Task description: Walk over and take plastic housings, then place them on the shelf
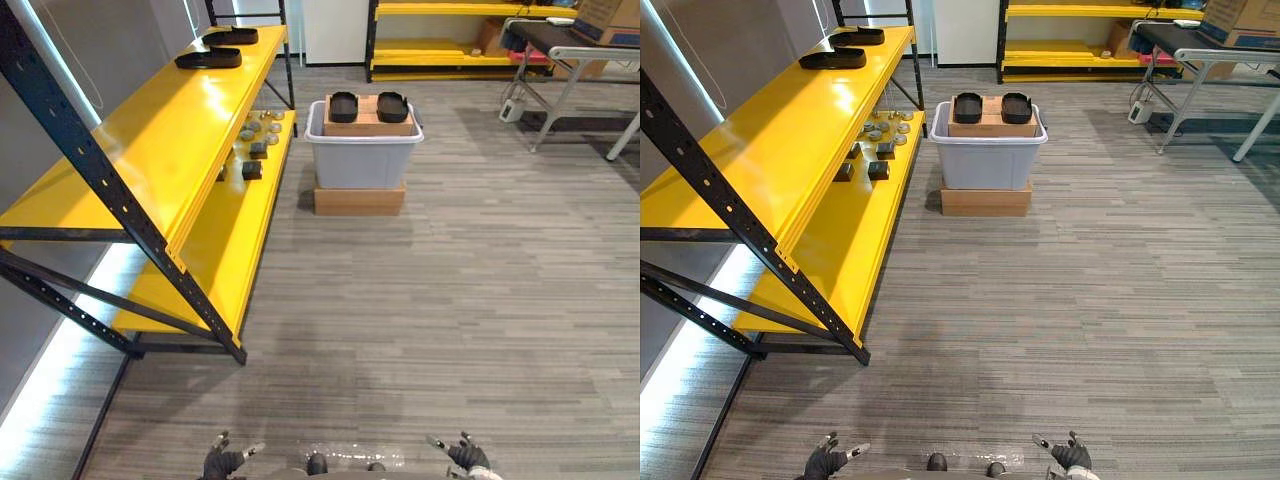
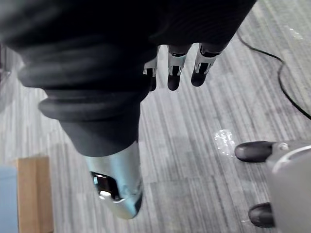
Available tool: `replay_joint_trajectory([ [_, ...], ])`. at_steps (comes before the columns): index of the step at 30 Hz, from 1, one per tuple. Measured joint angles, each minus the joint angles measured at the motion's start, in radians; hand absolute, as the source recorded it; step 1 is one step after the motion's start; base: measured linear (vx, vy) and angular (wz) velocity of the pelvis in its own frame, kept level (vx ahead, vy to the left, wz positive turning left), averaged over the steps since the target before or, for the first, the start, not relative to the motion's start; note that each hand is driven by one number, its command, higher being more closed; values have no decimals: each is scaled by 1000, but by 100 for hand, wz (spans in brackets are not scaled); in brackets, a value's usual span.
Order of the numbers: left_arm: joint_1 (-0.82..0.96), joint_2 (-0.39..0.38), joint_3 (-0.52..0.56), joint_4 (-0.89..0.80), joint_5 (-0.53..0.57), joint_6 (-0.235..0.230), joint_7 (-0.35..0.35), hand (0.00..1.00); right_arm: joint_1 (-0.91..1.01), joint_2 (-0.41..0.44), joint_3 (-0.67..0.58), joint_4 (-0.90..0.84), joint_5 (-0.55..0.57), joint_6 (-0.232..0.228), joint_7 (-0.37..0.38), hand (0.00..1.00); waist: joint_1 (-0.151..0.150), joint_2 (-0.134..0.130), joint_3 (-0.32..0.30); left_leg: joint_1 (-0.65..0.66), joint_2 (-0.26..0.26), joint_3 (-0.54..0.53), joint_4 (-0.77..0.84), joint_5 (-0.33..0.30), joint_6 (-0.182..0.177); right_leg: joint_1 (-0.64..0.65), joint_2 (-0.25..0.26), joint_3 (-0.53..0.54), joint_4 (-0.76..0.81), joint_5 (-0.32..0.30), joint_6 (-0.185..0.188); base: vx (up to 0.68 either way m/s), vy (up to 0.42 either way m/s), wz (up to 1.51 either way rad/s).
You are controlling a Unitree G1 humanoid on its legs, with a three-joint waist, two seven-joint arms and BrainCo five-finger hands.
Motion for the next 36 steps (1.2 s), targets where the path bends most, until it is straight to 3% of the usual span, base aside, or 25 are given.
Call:
replay_joint_trajectory([
  [3, -2, 2, -2, -34, 20, -4, -21, 0, -30, -39, 6, -33, -51, -11, 3, 0, -1, -9, 10, 5, -4, -10, 1, 0, 0, 18, -3, -12, -10, -4, 6, 122, -19, 6],
  [7, 1, 1, -2, -46, 26, -4, -36, 0, -37, -49, 20, -33, -62, -10, 9, 0, 1, 2, 26, 31, -7, -22, 1, -1, -1, 45, -8, -17, -9, -12, 18, 52, -5, 8],
  [13, 2, -3, -2, -64, 26, -4, -34, 0, -53, -48, 16, -33, -42, -8, 23, 0, 0, 19, 35, 31, -4, -23, 5, -9, -10, 43, -8, -15, 4, -23, 33, -28, -7, -2],
  [19, 4, -4, 0, -65, 26, -1, -32, 0, -49, -46, 4, -26, 0, -3, 20, 0, -1, 26, 39, 31, -1, -18, 5, -28, -9, 23, -7, -7, 19, -31, 25, -85, 1, -8],
  [22, 5, -4, 3, -86, 25, -1, -30, 0, -54, -45, -17, -24, 9, -1, 16, 0, 3, 27, 39, 10, 0, 1, 21, -41, 4, 1, -6, 7, 21, -36, 27, -63, 15, -16],
  [28, 10, -3, 39, -144, 21, 1, -9, 0, -69, -41, -31, -6, 31, 10, -2, 0, 10, 26, 40, -78, 10, 36, 169, -127, 27, -34, -7, 41, 30, -37, 30, 45, 32, -18],
  [30, 12, -6, 38, -174, 21, 1, -10, 0, -85, -41, -41, -1, 40, 17, -4, 0, 11, 34, 43, -106, 18, 50, 229, -171, 36, -62, -6, 56, 83, -65, 50, 116, 62, -29],
  [32, 4, -5, 38, -206, 21, 1, -10, 0, -105, -41, -59, 18, 41, 22, -7, 0, 26, 43, 53, -122, 26, 67, 302, -244, 48, -160, -22, 57, 323, -159, 104, 116, 84, -33],
  [33, -1, -4, 38, -211, 21, 1, -10, 0, -104, -40, -59, 19, 43, 23, -6, 0, 26, 42, 56, -118, 23, 68, 311, -258, 52, -193, -31, 48, 411, -176, 106, 135, 98, -7],
  [35, -2, 0, 37, -215, 21, 1, -9, 0, -103, -37, -54, 19, 52, 35, -6, 0, 23, 37, 79, -63, 12, 64, 333, -305, 64, -327, -92, -16, 743, -205, 80, 235, 94, 5],
  [36, 2, 1, 36, -215, 21, 3, -9, 0, -103, -36, -54, 19, 54, 36, -6, 0, 22, 35, 82, -47, 12, 63, 336, -316, 63, -344, -106, -36, 771, -217, 80, 269, 72, 1],
])
